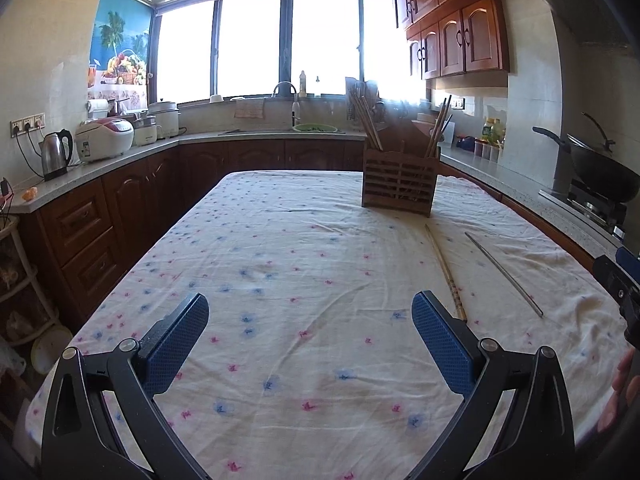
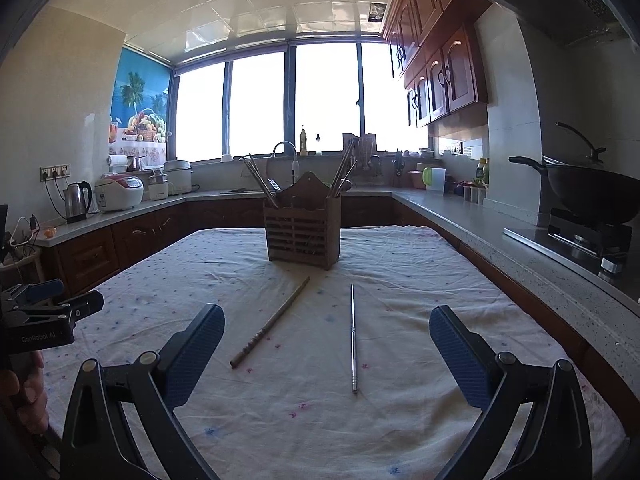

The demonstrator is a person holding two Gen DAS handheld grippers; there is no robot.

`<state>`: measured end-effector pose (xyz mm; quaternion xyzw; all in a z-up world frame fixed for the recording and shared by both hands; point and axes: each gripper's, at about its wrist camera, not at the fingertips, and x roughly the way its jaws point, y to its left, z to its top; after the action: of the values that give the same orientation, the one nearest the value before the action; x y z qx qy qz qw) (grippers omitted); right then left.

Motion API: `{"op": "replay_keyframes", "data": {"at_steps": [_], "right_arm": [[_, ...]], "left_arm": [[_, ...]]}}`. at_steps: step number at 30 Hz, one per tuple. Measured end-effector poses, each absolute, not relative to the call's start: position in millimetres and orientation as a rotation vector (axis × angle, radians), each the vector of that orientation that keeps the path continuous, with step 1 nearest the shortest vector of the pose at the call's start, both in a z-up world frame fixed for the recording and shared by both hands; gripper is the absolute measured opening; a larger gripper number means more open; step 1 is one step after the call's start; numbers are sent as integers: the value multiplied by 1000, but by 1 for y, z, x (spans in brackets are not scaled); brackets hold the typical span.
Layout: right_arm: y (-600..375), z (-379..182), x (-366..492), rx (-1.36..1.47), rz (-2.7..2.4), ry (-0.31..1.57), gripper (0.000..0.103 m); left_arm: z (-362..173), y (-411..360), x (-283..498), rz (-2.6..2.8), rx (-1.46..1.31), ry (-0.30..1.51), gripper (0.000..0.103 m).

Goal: Organize utensils

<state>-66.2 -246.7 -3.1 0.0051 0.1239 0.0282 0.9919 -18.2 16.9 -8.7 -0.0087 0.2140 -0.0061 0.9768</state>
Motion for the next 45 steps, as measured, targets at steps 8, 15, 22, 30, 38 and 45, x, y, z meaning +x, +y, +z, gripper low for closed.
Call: {"op": "replay_keyframes", "data": {"at_steps": [8, 15, 22, 30, 38, 45], "right_arm": [[-256, -10, -74, 32, 42, 229, 103], [-257, -14, -76, 36, 52, 221, 103], [-257, -16, -74, 42, 53, 218, 103], [-258, -15, -75, 57, 53, 216, 103], [-254, -6, -79, 41, 51, 185, 103], [-254, 2, -73, 38, 67, 172, 103]], "left_arm": [[-11, 9, -27, -8, 13, 402, 103], [-16, 8, -31, 3, 23, 389, 103], [-16, 7, -32, 2, 32, 384, 103], [-12, 5, -32, -7, 25, 368, 103], [-2, -7, -35, -17, 63, 287, 103], [-3, -12, -23, -36, 73, 318, 103]]}}
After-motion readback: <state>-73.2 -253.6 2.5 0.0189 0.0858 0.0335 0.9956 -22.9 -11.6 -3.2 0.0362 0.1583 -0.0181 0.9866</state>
